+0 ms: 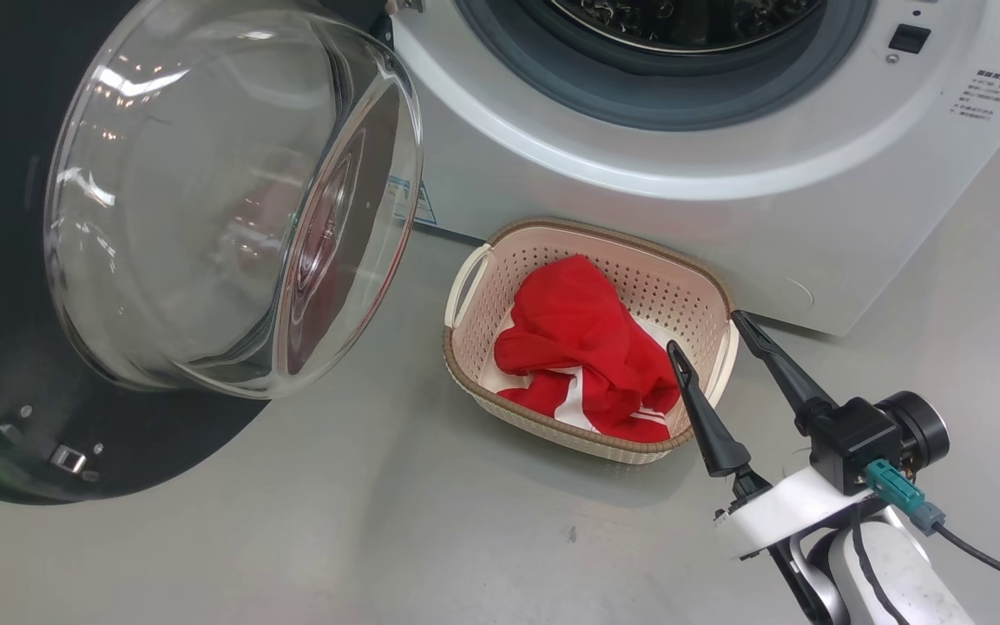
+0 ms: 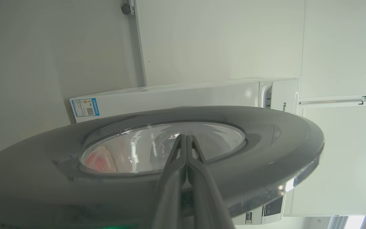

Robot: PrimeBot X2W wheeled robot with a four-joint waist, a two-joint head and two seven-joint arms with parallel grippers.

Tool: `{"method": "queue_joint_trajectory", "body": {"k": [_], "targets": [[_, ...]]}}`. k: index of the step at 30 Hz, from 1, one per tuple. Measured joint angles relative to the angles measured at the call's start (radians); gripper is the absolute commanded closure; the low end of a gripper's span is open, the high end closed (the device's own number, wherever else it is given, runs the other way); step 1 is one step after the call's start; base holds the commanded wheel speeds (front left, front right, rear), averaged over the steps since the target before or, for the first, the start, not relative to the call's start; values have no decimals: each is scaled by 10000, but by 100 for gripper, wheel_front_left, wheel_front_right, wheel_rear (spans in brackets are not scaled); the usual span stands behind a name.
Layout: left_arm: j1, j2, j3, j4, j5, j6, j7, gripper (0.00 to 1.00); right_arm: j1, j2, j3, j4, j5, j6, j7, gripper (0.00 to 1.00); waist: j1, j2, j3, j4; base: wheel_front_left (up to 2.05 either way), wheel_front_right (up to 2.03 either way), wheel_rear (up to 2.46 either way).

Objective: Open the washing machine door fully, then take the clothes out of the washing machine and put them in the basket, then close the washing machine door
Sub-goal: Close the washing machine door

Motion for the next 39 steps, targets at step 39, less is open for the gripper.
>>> {"method": "queue_joint_trajectory", "body": {"k": [39], "targets": [[1686,-1919,150,-4475,173,0,2945,100,-414,247,-31,336,92,-121,-364,0,0,0,233,-1150,0,0,0]]}}
